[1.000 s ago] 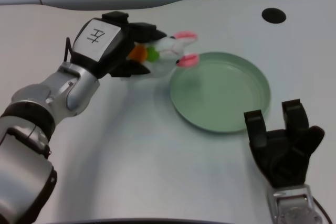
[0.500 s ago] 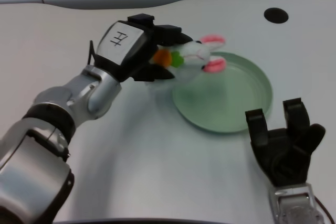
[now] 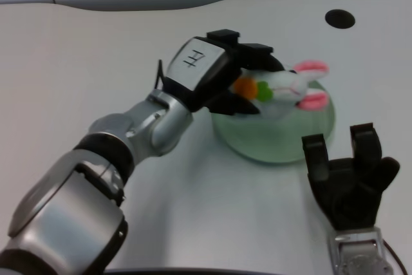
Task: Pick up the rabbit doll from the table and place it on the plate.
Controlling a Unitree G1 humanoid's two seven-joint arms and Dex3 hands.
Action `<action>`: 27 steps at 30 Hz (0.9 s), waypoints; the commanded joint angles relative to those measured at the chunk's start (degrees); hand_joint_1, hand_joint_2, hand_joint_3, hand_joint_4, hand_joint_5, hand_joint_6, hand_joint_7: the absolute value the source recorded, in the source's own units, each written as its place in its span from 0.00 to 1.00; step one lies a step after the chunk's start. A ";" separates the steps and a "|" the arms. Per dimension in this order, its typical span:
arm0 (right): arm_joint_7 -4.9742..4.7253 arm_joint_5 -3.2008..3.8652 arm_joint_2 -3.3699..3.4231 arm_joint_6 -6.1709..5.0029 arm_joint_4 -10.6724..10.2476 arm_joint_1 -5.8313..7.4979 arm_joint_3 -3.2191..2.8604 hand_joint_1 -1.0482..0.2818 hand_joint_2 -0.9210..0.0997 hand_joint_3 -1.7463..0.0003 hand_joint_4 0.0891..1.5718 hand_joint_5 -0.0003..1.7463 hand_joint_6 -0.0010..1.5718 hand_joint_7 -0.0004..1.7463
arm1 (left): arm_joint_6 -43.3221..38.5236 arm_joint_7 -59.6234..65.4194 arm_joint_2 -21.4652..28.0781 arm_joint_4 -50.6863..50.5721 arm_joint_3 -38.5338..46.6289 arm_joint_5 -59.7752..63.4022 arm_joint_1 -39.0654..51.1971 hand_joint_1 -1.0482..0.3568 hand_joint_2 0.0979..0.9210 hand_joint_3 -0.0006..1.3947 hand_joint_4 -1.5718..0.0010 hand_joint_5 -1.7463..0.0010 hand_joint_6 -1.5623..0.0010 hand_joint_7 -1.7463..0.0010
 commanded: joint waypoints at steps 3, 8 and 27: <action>0.67 1.03 0.71 0.71 0.51 2.14 -0.42 0.48 0.07 0.99 0.57 1.00 0.62 0.71 | 0.00 1.12 -0.65 0.34 -0.27 0.09 -0.59 0.61 0.88 0.00 0.54 0.13 0.47 0.48; 0.75 0.84 0.90 -0.08 0.60 2.94 -0.32 0.48 0.07 0.99 0.57 1.00 0.58 0.84 | 4.97 0.50 -1.87 0.86 -2.08 1.74 -0.28 0.57 0.91 0.00 0.58 0.08 0.53 0.38; 1.66 0.86 0.98 -0.85 1.42 3.22 -0.33 0.44 0.06 0.99 0.55 1.00 0.52 0.94 | 15.05 -11.04 -2.01 0.71 -2.44 0.66 1.01 0.05 1.00 0.49 1.00 1.00 1.00 0.99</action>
